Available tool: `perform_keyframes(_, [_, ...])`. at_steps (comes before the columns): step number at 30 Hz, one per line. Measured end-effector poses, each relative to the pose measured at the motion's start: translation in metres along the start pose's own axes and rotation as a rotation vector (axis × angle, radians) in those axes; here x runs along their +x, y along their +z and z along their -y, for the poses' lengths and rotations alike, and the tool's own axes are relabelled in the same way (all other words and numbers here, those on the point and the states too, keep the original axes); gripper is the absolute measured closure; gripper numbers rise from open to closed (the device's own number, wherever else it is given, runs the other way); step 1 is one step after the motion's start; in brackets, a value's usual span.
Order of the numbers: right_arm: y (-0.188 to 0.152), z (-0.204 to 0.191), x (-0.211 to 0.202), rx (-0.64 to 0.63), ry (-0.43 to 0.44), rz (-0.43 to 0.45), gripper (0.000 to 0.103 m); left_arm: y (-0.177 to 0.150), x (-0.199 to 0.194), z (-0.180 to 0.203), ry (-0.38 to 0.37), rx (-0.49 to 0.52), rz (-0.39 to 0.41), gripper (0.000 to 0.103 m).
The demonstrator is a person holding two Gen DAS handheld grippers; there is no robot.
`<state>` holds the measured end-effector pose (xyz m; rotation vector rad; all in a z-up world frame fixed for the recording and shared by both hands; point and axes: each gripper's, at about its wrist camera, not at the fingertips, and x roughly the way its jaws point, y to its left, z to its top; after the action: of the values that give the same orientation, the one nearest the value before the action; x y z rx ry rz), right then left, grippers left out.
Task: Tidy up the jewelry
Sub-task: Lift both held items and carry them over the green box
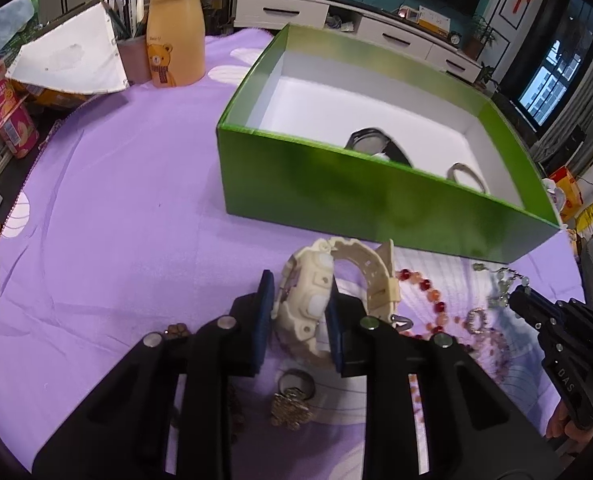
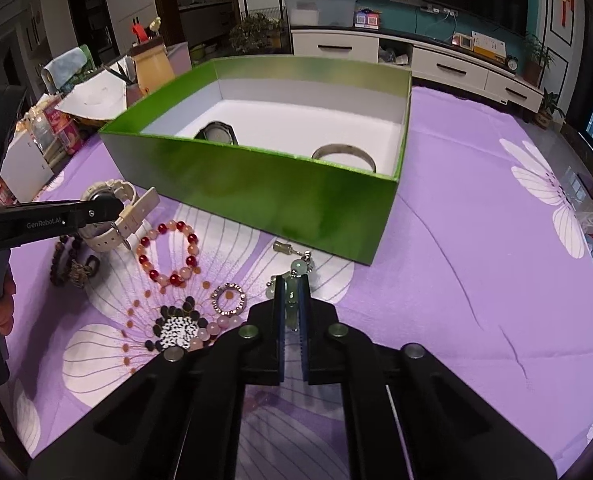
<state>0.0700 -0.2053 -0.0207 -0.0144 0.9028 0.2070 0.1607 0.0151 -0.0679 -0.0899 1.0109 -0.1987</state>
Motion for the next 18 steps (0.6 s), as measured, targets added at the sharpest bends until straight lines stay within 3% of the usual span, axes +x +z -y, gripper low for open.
perform_keyframes(18, [0.028, 0.006, -0.080, -0.003, 0.000, 0.183, 0.098, 0.024, -0.055, 0.042, -0.109, 0.073, 0.099, 0.079])
